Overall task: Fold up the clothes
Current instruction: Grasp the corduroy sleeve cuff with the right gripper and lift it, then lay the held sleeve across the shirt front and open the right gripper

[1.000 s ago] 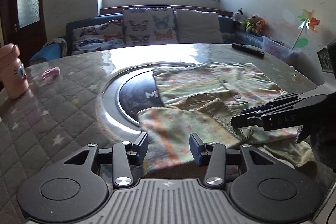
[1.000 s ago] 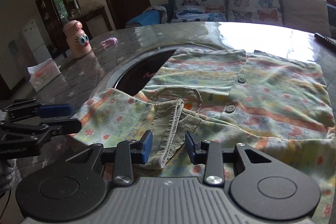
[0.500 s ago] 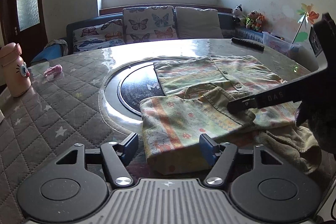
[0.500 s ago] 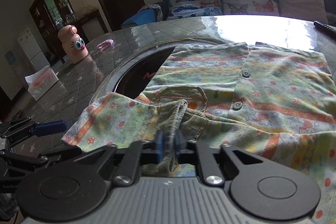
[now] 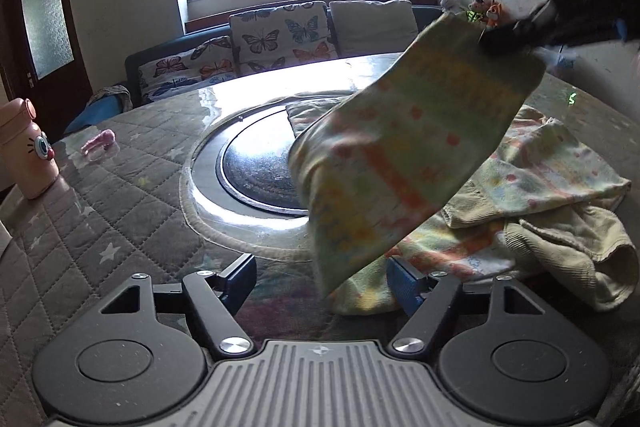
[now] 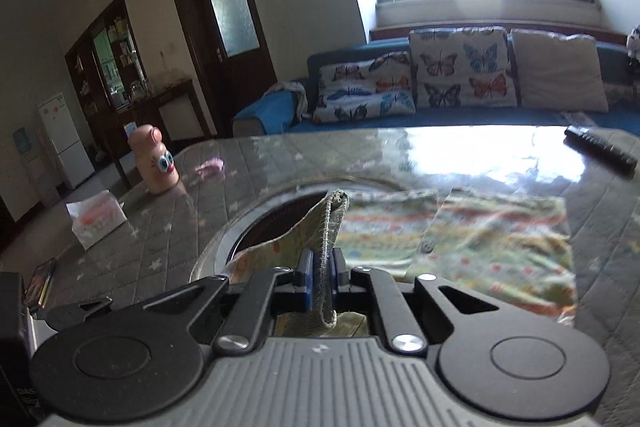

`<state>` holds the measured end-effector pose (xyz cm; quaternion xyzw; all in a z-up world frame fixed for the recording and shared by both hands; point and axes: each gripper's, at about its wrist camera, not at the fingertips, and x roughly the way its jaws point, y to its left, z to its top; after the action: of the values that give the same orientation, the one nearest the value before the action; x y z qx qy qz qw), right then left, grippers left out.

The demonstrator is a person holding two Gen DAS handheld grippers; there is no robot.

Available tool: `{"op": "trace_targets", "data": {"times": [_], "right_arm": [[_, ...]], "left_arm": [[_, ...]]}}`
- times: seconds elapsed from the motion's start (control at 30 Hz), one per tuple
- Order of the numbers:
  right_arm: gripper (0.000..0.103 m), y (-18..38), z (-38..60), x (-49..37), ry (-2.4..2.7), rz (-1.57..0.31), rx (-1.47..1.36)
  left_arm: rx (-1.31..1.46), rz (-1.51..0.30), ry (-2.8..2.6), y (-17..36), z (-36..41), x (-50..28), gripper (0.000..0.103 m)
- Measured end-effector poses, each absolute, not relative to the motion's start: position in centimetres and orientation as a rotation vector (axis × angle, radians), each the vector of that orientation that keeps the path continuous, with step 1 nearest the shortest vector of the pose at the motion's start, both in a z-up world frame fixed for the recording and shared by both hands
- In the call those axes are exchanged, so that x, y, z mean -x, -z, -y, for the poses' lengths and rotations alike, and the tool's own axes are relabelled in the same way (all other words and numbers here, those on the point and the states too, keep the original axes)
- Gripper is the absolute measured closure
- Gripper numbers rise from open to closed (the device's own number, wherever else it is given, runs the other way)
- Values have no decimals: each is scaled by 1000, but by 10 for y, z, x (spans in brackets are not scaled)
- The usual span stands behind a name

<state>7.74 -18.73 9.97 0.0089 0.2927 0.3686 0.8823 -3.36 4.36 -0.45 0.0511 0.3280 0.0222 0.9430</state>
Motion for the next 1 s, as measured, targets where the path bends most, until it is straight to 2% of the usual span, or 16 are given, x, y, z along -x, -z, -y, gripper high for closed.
{"op": "trace_targets", "data": {"times": [0.23, 0.4, 0.47, 0.67, 1.0], "right_arm": [[96, -107, 224, -72, -655, -583, -4], [96, -72, 248, -76, -562, -685, -35], [96, -58, 256, -76, -541, -726, -66], [96, -28, 264, -77, -517, -780, -90], [91, -26, 266, -84, -547, -788, -89]], "left_arm": [[-153, -677, -64, 8, -40, 35, 31], [-163, -679, -46, 8, -37, 37, 47], [-165, -682, -34, 7, -36, 37, 49], [-158, -706, 8, 3, -41, 38, 49], [-161, -690, 7, -26, -58, 46, 49]]}}
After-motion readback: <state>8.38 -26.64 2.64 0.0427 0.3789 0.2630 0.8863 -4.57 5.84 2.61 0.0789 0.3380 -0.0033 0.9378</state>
